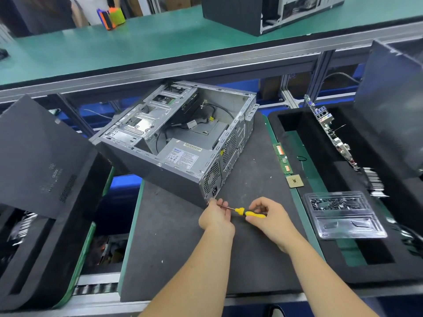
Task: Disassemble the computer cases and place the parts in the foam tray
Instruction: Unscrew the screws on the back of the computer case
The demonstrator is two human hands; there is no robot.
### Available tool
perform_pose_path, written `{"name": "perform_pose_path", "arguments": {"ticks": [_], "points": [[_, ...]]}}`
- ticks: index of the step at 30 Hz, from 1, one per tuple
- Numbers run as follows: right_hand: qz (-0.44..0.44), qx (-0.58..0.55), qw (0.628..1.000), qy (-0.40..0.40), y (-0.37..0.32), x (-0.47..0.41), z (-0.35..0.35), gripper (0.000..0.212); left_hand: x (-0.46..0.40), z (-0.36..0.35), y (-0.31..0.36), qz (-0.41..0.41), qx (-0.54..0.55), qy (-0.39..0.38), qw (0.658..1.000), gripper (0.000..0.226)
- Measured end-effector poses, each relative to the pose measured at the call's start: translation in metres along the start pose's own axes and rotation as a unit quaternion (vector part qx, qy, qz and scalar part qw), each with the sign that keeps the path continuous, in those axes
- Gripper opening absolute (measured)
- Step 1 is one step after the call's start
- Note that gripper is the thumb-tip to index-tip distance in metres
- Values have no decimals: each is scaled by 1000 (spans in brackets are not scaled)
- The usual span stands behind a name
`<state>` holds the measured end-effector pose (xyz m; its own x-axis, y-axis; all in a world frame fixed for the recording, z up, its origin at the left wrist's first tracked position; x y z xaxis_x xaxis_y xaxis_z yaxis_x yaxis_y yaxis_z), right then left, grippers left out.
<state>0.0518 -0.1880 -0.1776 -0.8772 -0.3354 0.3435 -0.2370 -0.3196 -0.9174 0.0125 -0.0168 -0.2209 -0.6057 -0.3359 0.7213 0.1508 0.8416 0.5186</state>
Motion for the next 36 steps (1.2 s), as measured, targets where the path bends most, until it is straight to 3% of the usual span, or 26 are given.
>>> {"name": "perform_pose_path", "arguments": {"ticks": [3, 5, 10, 13, 18, 20, 24, 29, 36], "points": [[-55, -36, 998, -21, 11, -3, -10, 4, -2, 0, 2, -9, 5, 10, 1000, 21], [-93, -49, 994, -40, 19, -4, -16, 16, -3, -1, 2, -8, 6, 10, 1000, 23], [-30, 46, 998, -6, 1, 0, -3, 7, -3, 2, 0, -1, 14, 10, 1000, 20], [-3, 58, 998, -2, -7, 3, -1, 19, -3, 0, 1, -5, 19, 5, 1000, 19], [-48, 29, 998, -25, 4, 4, -12, 7, -1, -2, 1, -7, 14, -1, 1000, 9], [-80, 40, 995, -53, 11, 2, -19, 15, -1, -1, 2, -10, 16, -1, 1000, 9], [-39, 121, 992, -19, -2, 3, -11, 7, 1, -2, 3, -8, 21, -3, 1000, 8], [-1, 158, 987, -3, -12, 7, -8, 26, 3, -1, 3, -5, 22, 6, 1000, 9], [-14, 121, 992, 30, -3, 10, 6, 16, 4, -1, -2, 10, 6, -2, 1000, 10]]}}
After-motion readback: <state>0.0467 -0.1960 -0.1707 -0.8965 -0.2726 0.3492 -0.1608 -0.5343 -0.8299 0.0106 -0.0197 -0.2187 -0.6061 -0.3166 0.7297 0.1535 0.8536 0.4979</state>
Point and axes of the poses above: each hand's wrist, its own x-axis away from the middle knuckle, its own z-axis out of the back of the hand, y = z × x, the point moved 10 cm from there along -x, towards the middle knuckle, and after that the axes turned 13 degrees about -y, right-handed, at the moved point
